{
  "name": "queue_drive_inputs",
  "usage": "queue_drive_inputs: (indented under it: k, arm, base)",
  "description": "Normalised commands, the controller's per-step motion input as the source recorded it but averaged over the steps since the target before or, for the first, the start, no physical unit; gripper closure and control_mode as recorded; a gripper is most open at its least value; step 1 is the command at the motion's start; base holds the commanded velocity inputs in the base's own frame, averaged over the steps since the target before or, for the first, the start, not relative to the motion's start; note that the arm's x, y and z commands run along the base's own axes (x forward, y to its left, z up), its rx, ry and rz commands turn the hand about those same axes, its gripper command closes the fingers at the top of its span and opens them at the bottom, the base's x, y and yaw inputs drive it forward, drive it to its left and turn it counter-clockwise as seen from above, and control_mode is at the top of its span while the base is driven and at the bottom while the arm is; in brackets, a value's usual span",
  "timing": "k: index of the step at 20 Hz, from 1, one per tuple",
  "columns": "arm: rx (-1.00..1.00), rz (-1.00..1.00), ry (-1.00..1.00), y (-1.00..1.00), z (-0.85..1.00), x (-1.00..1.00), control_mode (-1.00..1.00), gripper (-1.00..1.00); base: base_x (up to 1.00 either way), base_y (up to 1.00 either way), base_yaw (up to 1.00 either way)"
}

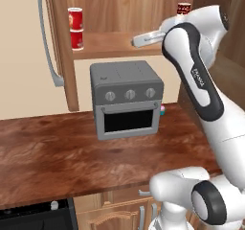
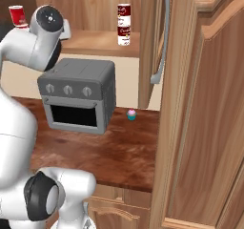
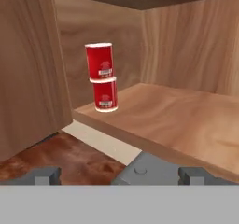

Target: Stack two cans on top of the other two cans in the cabinet.

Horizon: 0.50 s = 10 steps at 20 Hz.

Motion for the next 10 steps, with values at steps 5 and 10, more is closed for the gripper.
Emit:
queue_drive_inputs:
  k: [5, 10]
  arm:
    - [0.0, -0.28, 0.05, -0.32, -0.11, -0.6, -1.0, -1.0]
    - [0.0, -0.29, 0.12, -0.29, -0.22, -0.54, -1.0, -1.0]
  base:
    - [0.0, 0.0, 0.0]
    - [0.0, 0.0, 0.0]
